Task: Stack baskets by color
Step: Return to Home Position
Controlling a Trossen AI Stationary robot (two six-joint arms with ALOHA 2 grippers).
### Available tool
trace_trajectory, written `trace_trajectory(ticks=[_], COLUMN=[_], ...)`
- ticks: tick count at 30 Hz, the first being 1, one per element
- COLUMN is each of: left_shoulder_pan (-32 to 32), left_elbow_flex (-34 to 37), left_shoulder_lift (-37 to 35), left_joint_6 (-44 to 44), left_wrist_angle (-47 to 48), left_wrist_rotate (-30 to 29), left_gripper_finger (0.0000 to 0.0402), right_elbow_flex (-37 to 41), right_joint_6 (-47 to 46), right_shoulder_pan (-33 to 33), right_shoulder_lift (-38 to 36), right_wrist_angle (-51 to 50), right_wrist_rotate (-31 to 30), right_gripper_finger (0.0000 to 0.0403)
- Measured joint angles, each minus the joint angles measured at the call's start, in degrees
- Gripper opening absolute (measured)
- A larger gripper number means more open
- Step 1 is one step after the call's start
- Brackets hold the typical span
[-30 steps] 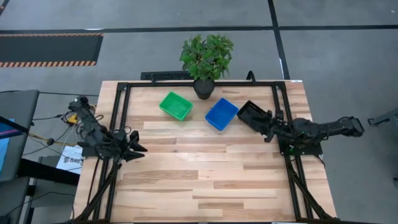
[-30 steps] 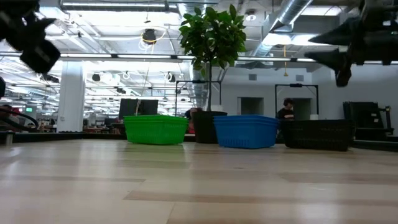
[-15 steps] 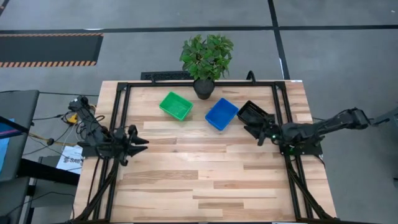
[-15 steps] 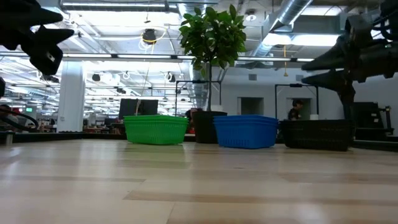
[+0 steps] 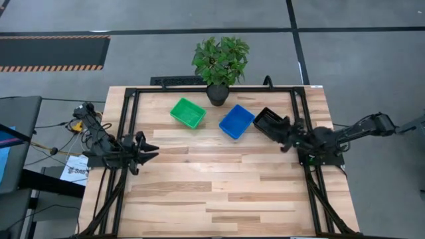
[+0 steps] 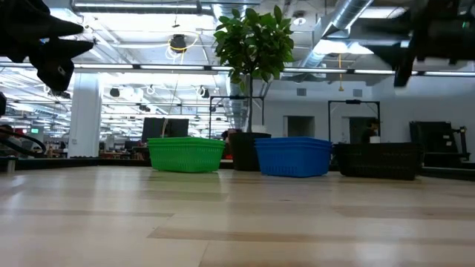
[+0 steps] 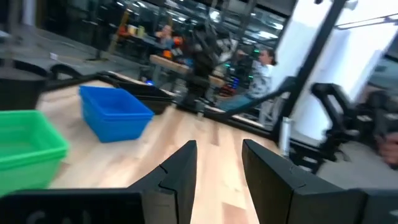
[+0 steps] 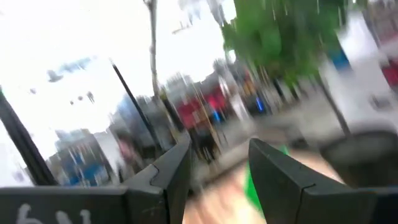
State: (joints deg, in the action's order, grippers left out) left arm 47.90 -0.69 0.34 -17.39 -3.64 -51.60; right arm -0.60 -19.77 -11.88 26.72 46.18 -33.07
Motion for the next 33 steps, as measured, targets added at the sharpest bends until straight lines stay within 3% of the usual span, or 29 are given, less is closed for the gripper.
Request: trace_trajectory(ticks=[3, 6, 12, 16, 19, 25, 33], left_shoulder_pan=[0.00, 0.00, 0.00, -0.02, -0.05, -0.48, -3.00], left_elbow_flex=[0.00, 0.00, 0.02, 0.02, 0.02, 0.02, 0.02], left_shoulder_lift=[-0.02, -0.03, -0.11, -0.11, -0.13, -0.13, -0.11], left_joint_6=[-0.73, -0.76, -0.78, -0.61, 0.90, 5.43, 11.09], left_wrist_angle=[-0.37, -0.52, -0.83, -0.41, -0.48, -0.41, -0.34], left_wrist_rotate=[2.69, 3.04, 2.53, 3.39, 3.33, 3.30, 1.72], left_gripper_finger=[0.0116, 0.0116, 0.0116, 0.0116, 0.0116, 0.0116, 0.0116], right_elbow_flex=[0.00, 0.01, 0.02, -0.03, 0.07, 0.08, 0.04], right_joint_6=[4.42, 9.96, 21.15, 26.45, 21.31, 7.34, 9.42], right_shoulder_pan=[-0.77, -2.80, -9.63, -14.58, -17.64, -20.67, -21.06], right_shoulder_lift=[-0.56, -7.19, -24.73, -26.33, -25.98, -26.37, -26.03], right_wrist_angle=[7.83, 8.05, -1.43, -9.44, -19.36, -36.72, -41.63], right_wrist_rotate=[0.02, -0.27, -4.50, 3.69, 9.39, 3.72, 1.65], right_gripper_finger=[0.0185, 0.0182, 0.0178, 0.0178, 0.0178, 0.0178, 0.0180])
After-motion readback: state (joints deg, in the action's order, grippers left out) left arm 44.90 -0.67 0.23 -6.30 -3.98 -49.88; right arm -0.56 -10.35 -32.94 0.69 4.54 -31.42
